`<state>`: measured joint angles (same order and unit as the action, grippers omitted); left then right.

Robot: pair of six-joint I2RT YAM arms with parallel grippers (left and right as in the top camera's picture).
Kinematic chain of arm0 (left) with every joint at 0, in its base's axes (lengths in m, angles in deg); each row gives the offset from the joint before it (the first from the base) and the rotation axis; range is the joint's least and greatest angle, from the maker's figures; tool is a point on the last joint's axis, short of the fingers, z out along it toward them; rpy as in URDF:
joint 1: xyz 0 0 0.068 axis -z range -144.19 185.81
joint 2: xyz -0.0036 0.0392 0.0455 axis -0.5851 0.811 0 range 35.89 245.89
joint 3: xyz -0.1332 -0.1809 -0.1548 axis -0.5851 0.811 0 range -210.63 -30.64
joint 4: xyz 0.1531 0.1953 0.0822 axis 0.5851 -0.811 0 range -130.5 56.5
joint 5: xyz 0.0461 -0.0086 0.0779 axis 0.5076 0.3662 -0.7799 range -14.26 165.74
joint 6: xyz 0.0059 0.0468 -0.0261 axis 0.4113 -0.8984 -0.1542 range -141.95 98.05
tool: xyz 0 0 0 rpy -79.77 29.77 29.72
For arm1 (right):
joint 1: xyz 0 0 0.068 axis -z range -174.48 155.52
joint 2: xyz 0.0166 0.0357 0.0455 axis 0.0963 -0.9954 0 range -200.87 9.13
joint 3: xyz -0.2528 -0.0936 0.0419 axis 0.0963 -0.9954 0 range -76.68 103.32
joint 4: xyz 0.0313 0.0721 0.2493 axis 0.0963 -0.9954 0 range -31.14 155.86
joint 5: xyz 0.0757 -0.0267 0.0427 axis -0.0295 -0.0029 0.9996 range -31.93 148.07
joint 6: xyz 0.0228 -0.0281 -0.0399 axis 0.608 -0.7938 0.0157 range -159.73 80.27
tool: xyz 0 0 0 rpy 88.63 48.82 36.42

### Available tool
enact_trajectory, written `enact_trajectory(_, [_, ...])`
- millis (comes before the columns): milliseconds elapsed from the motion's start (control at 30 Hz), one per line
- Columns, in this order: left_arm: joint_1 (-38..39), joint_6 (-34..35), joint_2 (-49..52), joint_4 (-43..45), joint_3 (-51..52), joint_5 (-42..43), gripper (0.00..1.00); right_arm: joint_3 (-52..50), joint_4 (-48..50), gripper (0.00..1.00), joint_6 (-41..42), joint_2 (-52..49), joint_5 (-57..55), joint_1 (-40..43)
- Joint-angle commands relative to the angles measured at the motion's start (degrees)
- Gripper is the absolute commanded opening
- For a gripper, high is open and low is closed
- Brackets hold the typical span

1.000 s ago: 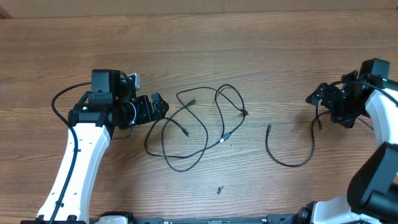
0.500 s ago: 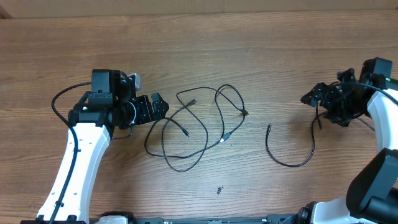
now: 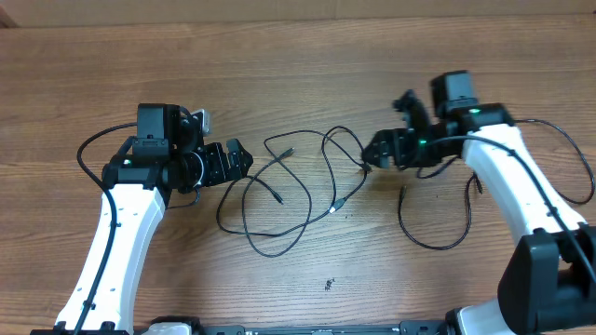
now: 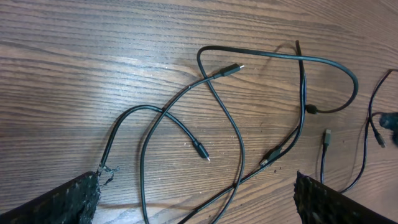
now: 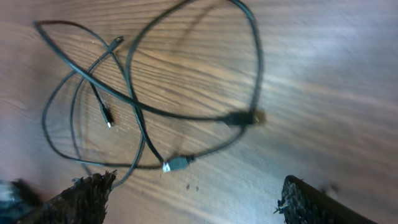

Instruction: Untangle cables

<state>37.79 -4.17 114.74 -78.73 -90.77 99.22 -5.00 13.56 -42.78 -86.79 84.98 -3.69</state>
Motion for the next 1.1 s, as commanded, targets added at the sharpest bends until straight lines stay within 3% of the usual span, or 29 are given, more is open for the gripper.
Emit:
enact_trajectory(0, [-0.09, -1.09, 0.24, 0.07, -0.33, -0.13, 1.0, 1.14, 2.75, 0.88, -3.1, 1.07, -5.05, -4.85])
enact_trajectory(167, [-0.09, -1.09, 0.24, 0.07, -0.33, -0.13, 1.0, 1.14, 4.46, 0.88, -4.55, 1.09, -12.76, -10.91])
enact_trajectory(367, [-0.09, -1.09, 0.24, 0.07, -0.33, -0.13, 1.0, 1.14, 2.01, 0.88, -2.54, 1.2, -13.4, -15.58])
enact_trajectory(700, [-0.09, -1.09, 0.24, 0.07, -0.33, -0.13, 1.0, 1.14, -12.0, 0.89, 5.55, 1.64, -6.19, -20.11])
enact_trajectory(800, [-0.09, -1.09, 0.24, 0.07, -0.33, -0.13, 1.0, 1.14, -11.47, 1.0, 9.09, 1.62, -4.57, -23.47])
enact_trajectory(1067, [-0.09, -1.09, 0.24, 0.07, -0.33, -0.13, 1.0, 1.07, -3.13, 1.0, 18.25, 1.62, 2.45, -26.8])
